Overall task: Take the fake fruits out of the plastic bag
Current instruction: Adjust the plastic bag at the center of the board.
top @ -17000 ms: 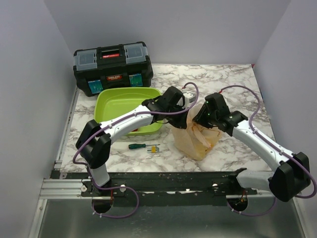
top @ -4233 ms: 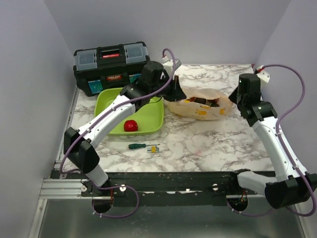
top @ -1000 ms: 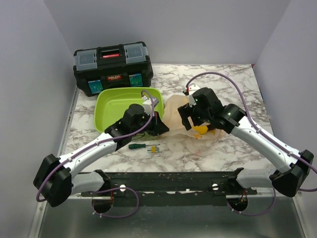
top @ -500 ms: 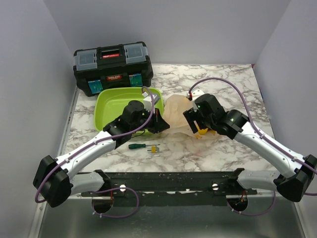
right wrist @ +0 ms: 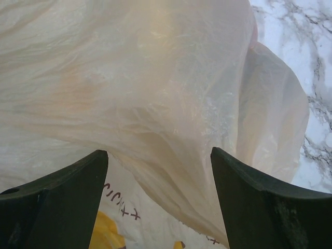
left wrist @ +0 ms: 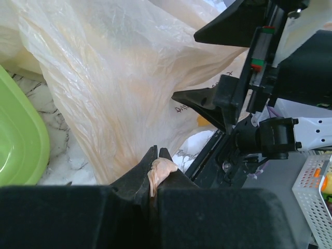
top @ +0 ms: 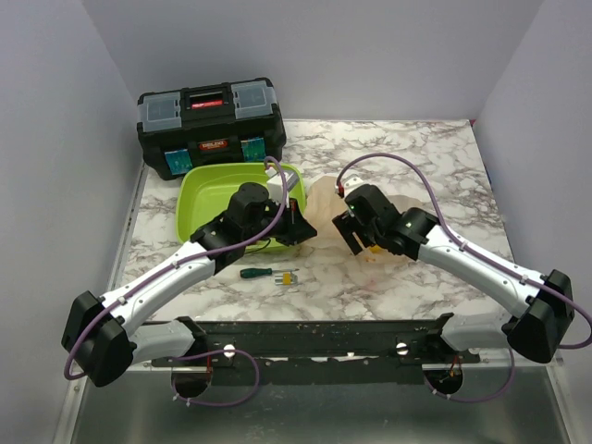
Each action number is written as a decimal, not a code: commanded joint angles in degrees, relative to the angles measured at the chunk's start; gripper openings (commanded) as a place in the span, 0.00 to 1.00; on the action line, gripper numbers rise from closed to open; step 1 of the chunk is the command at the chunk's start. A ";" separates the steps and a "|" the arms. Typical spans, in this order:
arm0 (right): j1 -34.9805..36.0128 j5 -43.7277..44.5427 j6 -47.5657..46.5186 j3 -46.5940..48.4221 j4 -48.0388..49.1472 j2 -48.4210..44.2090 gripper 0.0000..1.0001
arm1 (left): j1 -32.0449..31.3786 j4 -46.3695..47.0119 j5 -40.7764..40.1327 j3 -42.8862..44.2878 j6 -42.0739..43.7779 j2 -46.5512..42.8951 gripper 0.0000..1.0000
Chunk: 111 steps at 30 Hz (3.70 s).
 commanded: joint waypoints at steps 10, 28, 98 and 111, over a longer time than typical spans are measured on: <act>0.39 8.34 5.09 -1.19 13.69 -0.70 0.29 | 0.84 -2.68 1.90 1.68 -0.18 -2.41 0.44; 0.41 13.08 16.48 -3.54 21.68 -5.71 0.01 | 0.40 4.73 3.36 -15.69 -16.60 -18.51 0.90; 0.39 27.06 13.00 3.13 27.67 -11.11 0.01 | -16.49 -17.45 -7.73 24.50 9.11 10.22 0.96; 0.39 27.56 12.98 2.97 27.74 -10.89 0.01 | -16.45 -18.16 -4.35 27.11 7.86 11.24 0.75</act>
